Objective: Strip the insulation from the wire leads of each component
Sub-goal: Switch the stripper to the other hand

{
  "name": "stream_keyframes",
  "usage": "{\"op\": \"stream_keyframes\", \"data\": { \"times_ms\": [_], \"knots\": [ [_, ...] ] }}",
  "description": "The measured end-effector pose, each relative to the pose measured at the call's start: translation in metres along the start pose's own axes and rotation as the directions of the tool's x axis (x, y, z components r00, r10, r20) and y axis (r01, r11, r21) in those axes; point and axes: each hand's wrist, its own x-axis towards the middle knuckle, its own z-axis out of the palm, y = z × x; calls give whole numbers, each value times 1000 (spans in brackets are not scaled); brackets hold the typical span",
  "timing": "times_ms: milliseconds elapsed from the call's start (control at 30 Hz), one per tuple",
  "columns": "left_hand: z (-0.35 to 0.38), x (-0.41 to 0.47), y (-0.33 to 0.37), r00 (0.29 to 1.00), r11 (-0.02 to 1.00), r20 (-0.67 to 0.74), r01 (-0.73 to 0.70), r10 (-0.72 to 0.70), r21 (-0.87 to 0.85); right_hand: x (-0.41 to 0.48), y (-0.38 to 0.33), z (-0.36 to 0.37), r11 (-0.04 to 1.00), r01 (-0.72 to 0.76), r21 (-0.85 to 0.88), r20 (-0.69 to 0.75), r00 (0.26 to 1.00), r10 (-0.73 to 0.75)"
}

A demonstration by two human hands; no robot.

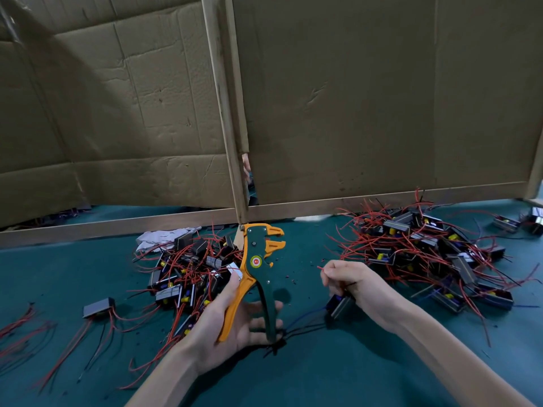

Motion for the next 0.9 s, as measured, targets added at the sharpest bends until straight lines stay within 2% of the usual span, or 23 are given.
{"op": "stream_keyframes", "data": {
  "times_ms": [67,200,367,500,567,633,767,833,900],
  "knots": [
    [11,-5,3,1000,999,13,-19,19,-42,-1,-2,0,998,-3,58,1,1000,3],
    [23,-10,9,999,988,27,-13,17,-152,-2,-3,2,999,22,26,-1,1000,-22],
    [18,-9,8,998,995,-52,-25,30,94,-3,-2,4,999,13,37,17,1000,-14],
    [22,-10,6,999,989,-24,-28,32,146,-5,-6,2,998,30,64,36,999,-32],
    [22,-15,5,999,990,5,-42,42,133,-5,-7,1,993,39,112,67,997,-47],
    [21,-15,7,998,976,31,-66,61,207,-5,-7,1,984,28,175,96,994,-45],
    [38,3,15,989,930,-90,-75,115,359,-8,-11,3,948,-21,318,131,991,-22],
    [37,1,12,998,923,-39,-31,50,384,-10,-12,3,930,-61,362,167,986,-1],
    [32,-12,6,996,925,79,1,-33,379,-11,-13,1,920,-107,376,203,979,31]
  ]
}}
